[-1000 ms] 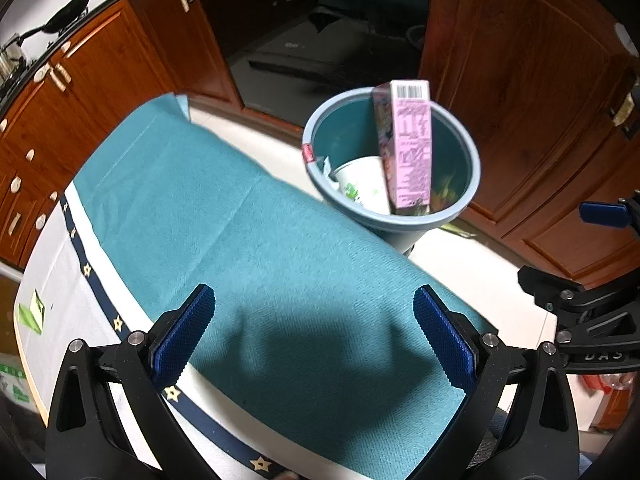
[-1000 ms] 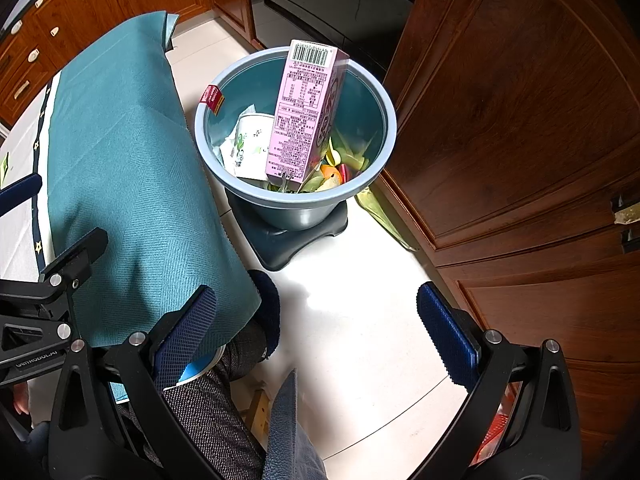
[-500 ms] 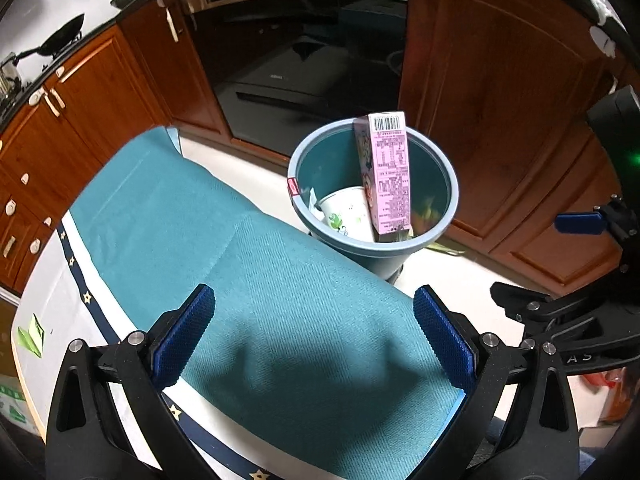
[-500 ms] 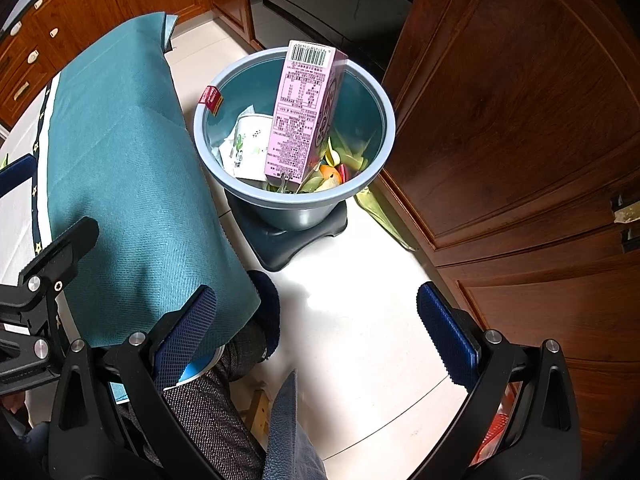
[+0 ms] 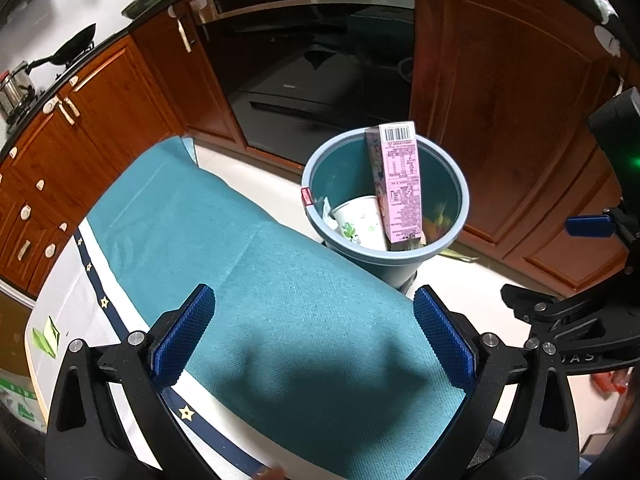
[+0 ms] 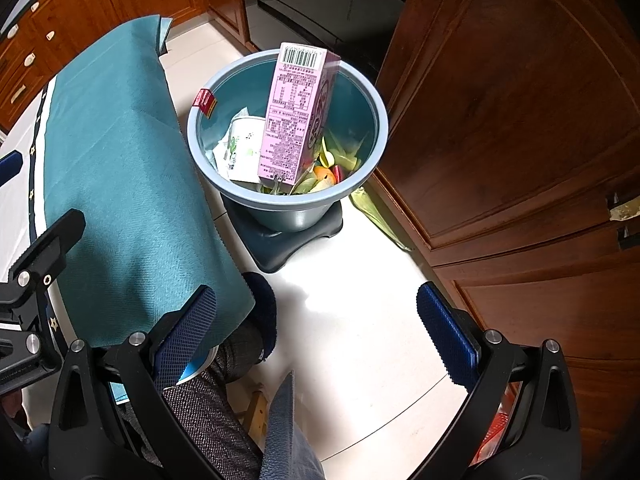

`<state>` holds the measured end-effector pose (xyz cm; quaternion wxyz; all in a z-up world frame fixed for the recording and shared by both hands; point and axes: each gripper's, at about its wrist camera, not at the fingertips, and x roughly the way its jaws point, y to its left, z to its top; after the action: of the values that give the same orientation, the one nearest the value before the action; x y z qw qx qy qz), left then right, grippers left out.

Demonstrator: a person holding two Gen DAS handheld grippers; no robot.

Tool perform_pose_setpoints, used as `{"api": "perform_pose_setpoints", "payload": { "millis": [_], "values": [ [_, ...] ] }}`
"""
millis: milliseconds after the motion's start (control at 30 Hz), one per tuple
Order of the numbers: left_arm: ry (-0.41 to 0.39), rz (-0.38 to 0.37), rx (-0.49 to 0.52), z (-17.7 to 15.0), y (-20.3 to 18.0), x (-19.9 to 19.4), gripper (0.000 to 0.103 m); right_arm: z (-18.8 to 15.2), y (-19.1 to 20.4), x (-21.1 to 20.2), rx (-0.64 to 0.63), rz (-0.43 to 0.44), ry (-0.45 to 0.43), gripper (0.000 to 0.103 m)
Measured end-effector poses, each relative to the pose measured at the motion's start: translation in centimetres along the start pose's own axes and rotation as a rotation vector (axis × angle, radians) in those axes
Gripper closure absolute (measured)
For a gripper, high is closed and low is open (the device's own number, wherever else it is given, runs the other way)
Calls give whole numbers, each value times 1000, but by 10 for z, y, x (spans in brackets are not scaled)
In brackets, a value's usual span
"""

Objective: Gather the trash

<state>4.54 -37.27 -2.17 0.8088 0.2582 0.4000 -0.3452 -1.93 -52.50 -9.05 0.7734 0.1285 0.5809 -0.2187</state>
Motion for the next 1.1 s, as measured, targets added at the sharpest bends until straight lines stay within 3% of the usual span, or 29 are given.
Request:
{"api": "perform_pose_setpoints", "payload": {
  "millis": [333,600,900,1100],
  "values": [
    [-9,35,-12,-8,8,-11,4,1,6,-7,-4,8,-11,7],
    [-27,88,-119,-32,48,-34,4,0,42,-19,-45,110,-89,7],
    [-37,168,-320,-96,124,-44,4,-6,133,-16,-193,206,-151,7],
    [-27,252,-476,-142,186,-43,4,1,199,-11,-324,168,-169,7]
  ]
}}
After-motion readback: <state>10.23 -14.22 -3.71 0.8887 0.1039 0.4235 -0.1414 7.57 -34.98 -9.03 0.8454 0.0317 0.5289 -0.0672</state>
